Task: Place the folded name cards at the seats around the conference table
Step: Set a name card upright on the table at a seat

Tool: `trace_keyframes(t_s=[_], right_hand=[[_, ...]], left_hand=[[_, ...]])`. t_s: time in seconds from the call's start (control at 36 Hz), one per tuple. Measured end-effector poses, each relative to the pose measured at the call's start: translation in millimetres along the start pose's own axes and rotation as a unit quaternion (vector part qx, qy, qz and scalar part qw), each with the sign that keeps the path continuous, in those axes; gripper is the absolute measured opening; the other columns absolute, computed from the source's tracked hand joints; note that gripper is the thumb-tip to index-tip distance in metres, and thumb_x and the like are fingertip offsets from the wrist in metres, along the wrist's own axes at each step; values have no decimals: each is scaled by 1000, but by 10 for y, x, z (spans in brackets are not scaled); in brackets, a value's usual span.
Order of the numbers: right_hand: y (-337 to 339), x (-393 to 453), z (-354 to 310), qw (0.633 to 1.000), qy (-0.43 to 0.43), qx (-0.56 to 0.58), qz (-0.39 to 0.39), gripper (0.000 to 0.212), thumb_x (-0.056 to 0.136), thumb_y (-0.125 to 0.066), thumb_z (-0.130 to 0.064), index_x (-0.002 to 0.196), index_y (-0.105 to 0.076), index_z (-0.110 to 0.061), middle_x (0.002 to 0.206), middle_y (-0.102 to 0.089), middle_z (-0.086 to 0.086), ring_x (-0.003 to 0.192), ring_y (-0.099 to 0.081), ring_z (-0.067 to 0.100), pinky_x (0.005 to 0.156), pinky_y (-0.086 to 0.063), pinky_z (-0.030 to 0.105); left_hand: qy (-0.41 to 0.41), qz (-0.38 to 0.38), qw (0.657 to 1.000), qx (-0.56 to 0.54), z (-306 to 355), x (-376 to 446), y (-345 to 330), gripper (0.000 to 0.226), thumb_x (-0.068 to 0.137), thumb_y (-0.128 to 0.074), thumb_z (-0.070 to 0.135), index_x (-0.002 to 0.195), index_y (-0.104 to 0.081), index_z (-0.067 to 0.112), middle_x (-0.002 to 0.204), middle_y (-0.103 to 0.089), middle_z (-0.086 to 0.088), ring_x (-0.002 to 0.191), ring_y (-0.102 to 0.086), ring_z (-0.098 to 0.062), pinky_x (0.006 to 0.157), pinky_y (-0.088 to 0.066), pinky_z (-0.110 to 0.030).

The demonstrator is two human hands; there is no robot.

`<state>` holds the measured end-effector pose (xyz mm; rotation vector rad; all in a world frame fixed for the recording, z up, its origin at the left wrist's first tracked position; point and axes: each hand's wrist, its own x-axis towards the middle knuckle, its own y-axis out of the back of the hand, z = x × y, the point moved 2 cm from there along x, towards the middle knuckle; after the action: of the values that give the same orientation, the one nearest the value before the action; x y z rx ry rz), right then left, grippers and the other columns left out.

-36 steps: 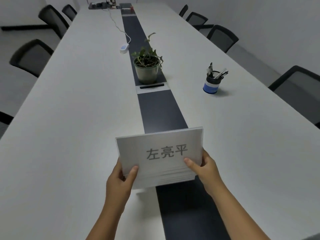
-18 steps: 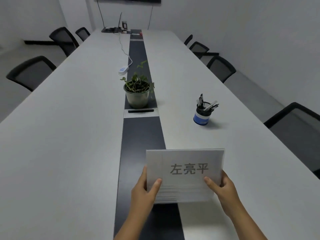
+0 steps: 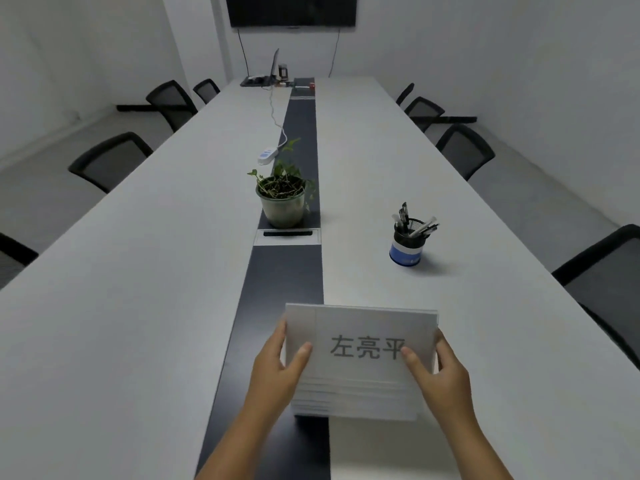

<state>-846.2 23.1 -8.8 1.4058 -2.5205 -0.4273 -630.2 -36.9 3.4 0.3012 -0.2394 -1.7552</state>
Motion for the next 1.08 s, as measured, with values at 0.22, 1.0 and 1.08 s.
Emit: trace_keyframes(t_s=[0.22, 1.0, 1.08], right_hand=[[62, -47, -201, 998, 45, 7, 53, 48, 72, -73, -15, 114, -50, -9, 107, -55, 2, 98, -51, 19, 81, -39, 29], [-1043, -1534, -457, 993, 112, -32, -23, 58, 72, -65, -40, 125, -44, -33, 127, -51, -4, 115, -40, -7, 95, -34, 3], [-1140, -1626, -106, 997, 7, -53, -63, 61, 76, -67, -21, 127, -36, -32, 132, -50, 2, 119, -46, 11, 102, -43, 35]], left_hand=[[-30, 58, 998, -14, 196, -142, 50, 63, 78, -48, 35, 137, -31, 21, 135, -48, -2, 124, -44, -14, 104, -40, -42], [32, 171, 976, -133, -709, -1337, 1155, 58, 88, -43, 5, 110, -25, 55, 112, -41, 31, 101, -47, 4, 81, -33, -1], [79, 146, 981, -103, -1019, -1342, 1092, 55, 88, -47, 5, 112, -28, 51, 110, -44, 29, 102, -49, -5, 78, -41, -2]])
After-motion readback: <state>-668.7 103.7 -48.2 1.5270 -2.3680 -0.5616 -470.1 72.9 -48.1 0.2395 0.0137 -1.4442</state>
